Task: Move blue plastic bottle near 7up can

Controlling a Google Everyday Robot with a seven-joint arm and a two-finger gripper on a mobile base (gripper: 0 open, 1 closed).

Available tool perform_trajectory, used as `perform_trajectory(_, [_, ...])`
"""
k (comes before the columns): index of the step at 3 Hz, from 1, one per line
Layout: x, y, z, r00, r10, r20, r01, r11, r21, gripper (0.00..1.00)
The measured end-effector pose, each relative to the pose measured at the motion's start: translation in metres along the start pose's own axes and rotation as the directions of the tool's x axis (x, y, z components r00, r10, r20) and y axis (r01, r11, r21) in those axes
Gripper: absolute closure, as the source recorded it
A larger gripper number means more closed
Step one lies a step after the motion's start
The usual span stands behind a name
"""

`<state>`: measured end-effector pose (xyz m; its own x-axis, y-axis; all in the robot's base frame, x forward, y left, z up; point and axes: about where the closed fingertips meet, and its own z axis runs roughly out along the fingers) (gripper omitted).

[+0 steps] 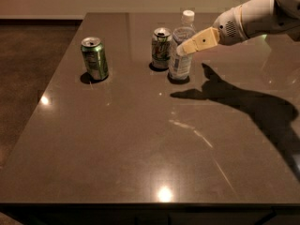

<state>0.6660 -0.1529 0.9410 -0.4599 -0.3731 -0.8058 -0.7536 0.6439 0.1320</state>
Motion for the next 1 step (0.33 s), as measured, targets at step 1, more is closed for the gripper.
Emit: perform_trajectory(1, [0.0001,0.0000,-0.0002,1.000,-0.001,-0.001,0.001,1.0000,0.001,0.00])
